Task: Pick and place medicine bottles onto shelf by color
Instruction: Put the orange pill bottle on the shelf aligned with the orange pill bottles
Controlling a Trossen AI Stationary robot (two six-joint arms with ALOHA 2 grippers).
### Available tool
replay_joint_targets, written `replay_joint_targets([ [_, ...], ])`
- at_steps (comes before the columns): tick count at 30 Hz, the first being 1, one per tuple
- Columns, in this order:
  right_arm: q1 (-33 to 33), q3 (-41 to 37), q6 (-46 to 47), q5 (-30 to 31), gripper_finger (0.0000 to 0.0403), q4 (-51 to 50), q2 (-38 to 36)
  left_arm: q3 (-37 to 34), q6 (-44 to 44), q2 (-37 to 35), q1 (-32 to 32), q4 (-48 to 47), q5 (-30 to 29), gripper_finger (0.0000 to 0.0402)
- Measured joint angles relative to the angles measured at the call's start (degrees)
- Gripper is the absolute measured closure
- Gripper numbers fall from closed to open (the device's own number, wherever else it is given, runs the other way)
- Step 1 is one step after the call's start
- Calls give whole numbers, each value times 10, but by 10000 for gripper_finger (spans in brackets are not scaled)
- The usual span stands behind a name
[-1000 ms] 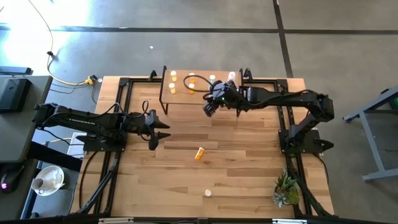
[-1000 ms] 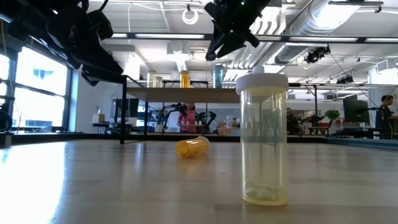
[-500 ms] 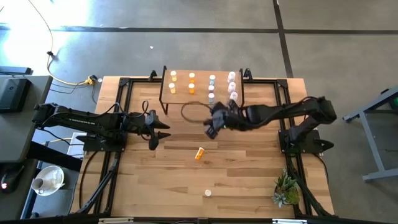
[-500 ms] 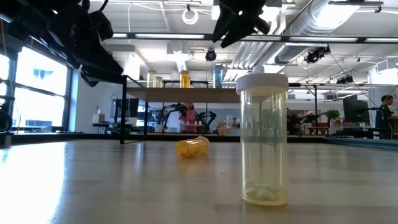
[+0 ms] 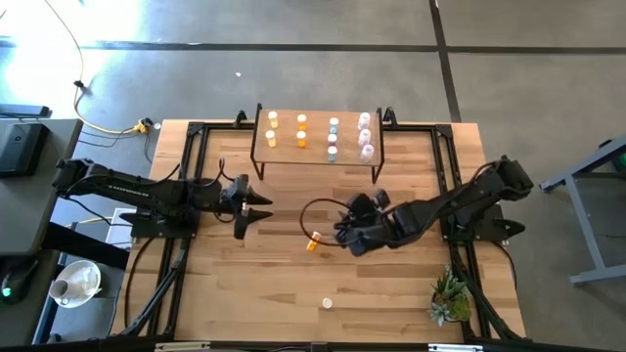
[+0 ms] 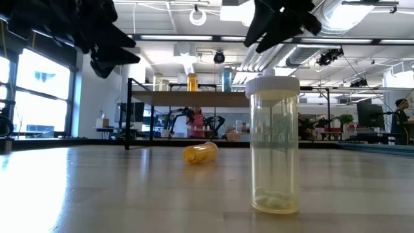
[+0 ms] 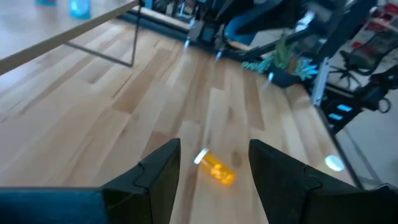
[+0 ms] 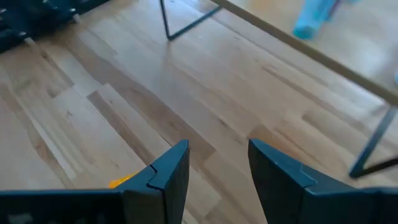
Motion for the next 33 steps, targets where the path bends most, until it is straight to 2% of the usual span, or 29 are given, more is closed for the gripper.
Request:
replay_joint_targets([
  [8,37,-37,98,57,247,4,0,0,-14,0,-58,14,-65,220],
  [20,40,-46,105,59,247,14,0,43,-9,21,-82,11,-91,220],
  [30,40,-46,105,59,247,9,0,116,-22,162,-120,-22,-105,220],
  [33,40,-46,102,59,247,9,0,128,-34,211,-135,-21,-134,220],
])
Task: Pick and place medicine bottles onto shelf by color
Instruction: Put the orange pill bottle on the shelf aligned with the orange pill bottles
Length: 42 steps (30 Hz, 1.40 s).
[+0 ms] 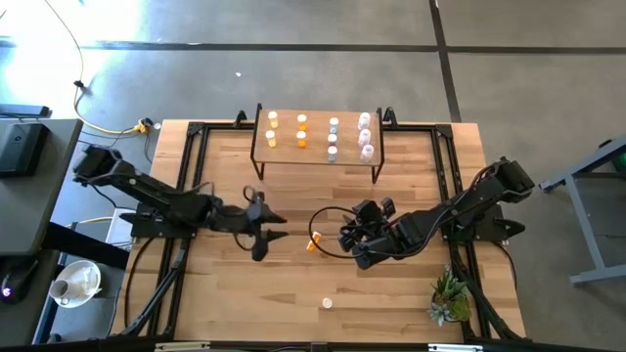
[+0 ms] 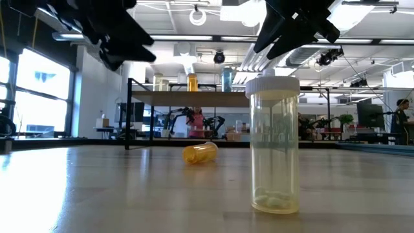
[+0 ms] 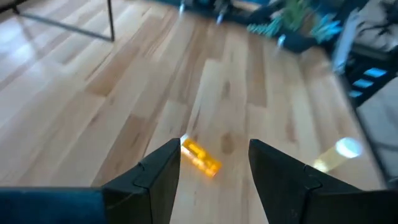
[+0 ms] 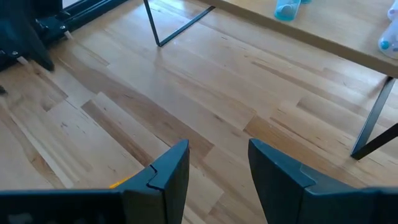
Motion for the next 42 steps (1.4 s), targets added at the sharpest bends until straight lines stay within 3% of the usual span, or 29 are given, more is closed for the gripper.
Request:
replay_joint_targets([
  [9,0,0,-1,0,247,0,0,8,-49,118,-32,54,-58,220],
  [23,0,0,3,0,247,5,0,11,-62,282,-31,239,-68,220],
  [28,0,0,3,0,247,7,0,57,-33,329,-24,228,-60,220],
  [34,0,0,3,-2,247,9,0,121,-42,367,-10,121,-59,220],
  [42,0,0,1,-4,247,9,0,144,-42,396,9,102,-49,220],
])
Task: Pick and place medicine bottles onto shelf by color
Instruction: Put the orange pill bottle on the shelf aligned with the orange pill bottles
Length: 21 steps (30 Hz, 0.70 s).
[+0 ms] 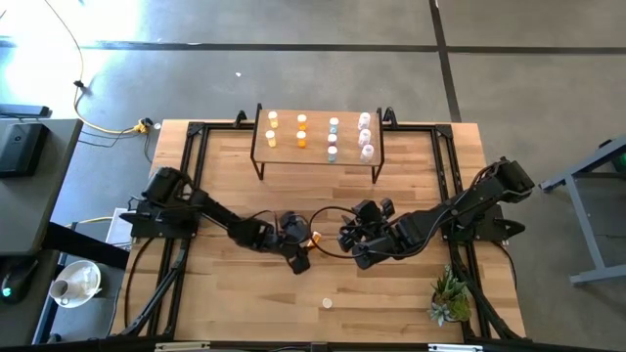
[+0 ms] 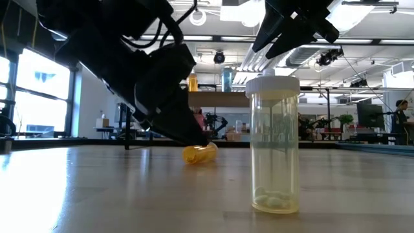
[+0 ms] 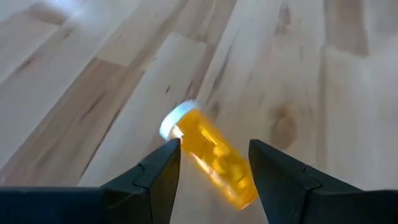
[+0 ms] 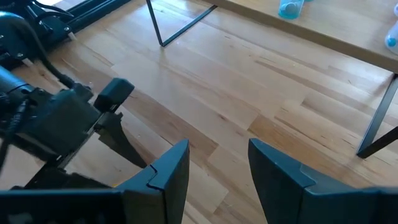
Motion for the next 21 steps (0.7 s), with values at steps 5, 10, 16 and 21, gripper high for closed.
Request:
replay_joint_targets([
  [5,0,0,-1,0,247,0,0,0,0,6,2,-23,9,220],
  [10,0,0,-1,0,247,0,0,0,13,5,2,-54,11,222],
  [16,0,0,-2,0,247,0,0,1,43,6,2,-61,14,260],
  [21,0,0,-2,0,247,0,0,1,73,6,1,-62,17,304],
])
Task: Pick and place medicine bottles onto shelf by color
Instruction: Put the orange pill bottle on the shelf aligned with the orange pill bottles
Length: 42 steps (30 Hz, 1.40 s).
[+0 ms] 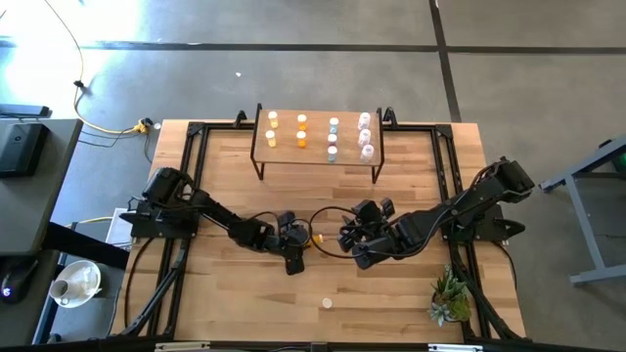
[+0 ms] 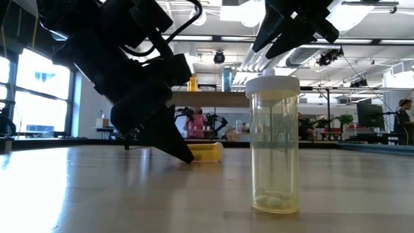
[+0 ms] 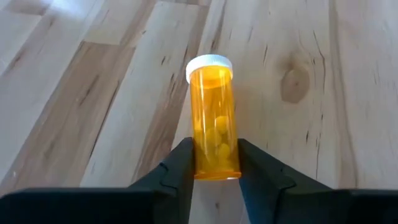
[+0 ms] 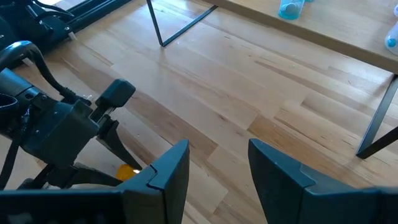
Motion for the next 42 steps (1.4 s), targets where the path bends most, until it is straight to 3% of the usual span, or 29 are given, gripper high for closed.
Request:
replay_joint_targets([
  [4,0,0,0,0,247,0,0,0,22,0,0,0,3,319],
  [18,0,0,-1,0,247,4,0,-3,73,-19,1,-27,25,312],
  [24,0,0,-1,0,247,5,0,-59,75,-78,11,-17,45,312],
  [34,-2,0,-6,-2,247,33,0,-219,54,-214,39,163,101,312],
  [42,-2,0,-159,-30,247,177,0,-325,62,-295,40,322,100,312],
])
